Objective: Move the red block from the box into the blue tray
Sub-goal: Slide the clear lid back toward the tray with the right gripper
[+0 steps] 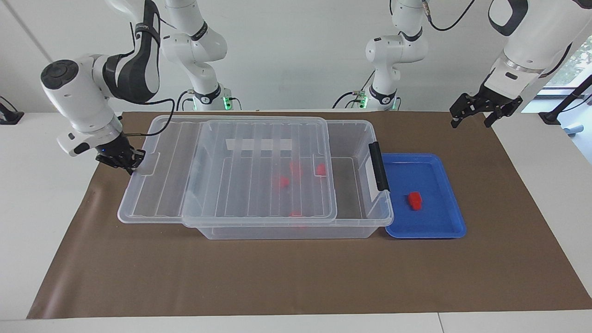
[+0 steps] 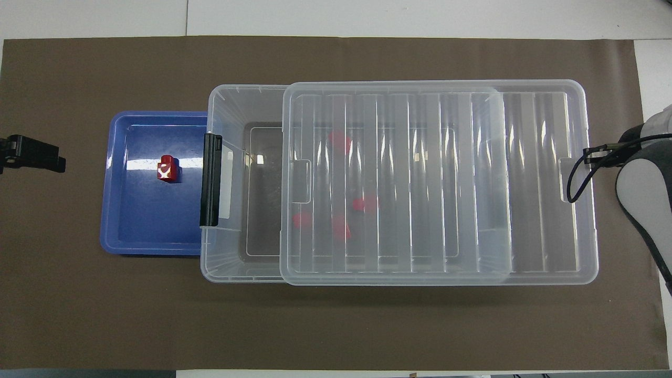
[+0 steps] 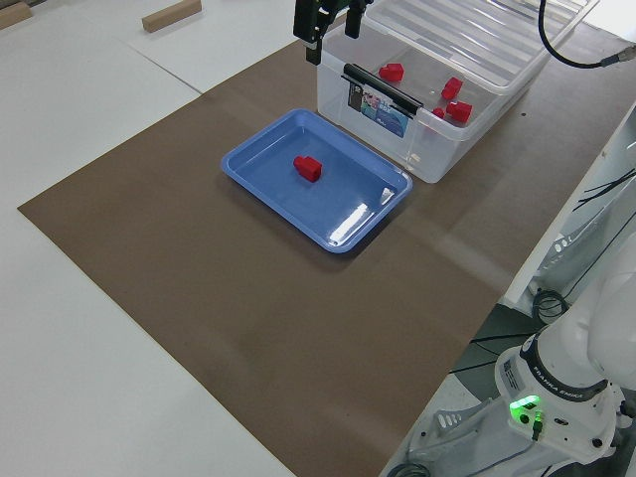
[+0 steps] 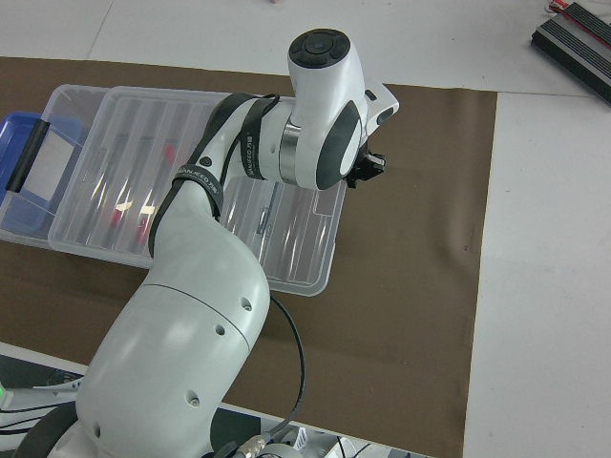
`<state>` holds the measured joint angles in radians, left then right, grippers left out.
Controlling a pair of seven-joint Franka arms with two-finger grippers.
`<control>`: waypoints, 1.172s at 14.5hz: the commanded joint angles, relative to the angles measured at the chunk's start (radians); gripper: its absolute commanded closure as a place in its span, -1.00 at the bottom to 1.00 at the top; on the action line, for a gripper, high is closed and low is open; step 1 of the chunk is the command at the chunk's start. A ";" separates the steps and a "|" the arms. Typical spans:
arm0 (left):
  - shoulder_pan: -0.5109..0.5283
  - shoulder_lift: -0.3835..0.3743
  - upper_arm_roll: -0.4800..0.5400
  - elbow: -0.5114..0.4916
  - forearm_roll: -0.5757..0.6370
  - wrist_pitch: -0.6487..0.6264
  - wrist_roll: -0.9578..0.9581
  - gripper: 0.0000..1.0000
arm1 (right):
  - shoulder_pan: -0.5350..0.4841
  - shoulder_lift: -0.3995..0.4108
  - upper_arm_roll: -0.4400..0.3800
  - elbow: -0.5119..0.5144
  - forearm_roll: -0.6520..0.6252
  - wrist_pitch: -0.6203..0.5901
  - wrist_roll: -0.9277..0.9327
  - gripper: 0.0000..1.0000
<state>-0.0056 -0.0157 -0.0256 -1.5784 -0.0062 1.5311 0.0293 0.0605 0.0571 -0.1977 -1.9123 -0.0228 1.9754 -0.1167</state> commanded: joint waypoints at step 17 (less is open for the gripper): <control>0.002 -0.026 -0.001 -0.028 0.005 -0.002 0.006 -1.00 | -0.004 -0.025 0.231 -0.025 0.014 -0.006 0.407 1.00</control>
<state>-0.0056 -0.0157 -0.0255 -1.5784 -0.0062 1.5311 0.0293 0.0630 0.0525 0.0135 -1.9149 -0.0229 1.9671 0.2629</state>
